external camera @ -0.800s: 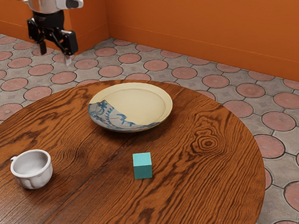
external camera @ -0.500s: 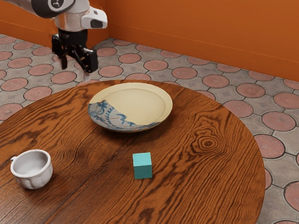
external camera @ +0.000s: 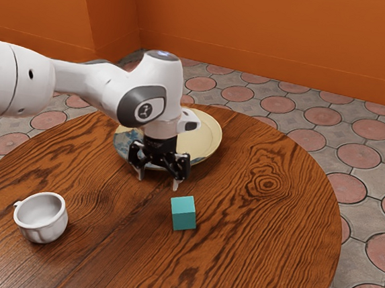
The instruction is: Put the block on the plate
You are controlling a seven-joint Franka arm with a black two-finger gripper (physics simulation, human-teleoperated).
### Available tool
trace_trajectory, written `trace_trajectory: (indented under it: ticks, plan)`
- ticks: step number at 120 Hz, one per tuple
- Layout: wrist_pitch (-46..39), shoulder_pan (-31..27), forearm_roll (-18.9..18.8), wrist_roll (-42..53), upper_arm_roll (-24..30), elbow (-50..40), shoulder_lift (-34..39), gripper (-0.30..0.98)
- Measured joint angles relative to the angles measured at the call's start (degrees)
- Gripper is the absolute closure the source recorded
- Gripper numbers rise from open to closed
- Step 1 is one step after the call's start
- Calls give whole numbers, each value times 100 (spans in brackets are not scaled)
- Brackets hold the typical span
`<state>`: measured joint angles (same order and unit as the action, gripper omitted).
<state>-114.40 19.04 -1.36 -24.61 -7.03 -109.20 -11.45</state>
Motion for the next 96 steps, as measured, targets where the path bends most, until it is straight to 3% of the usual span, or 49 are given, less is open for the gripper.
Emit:
trace_trajectory:
  ticks: [42,96]
  plan:
    - [-893,83,265,-1558,-9,274,-868,0]
    - [-1452,182,86,-2574,-9,269,-1285,0]
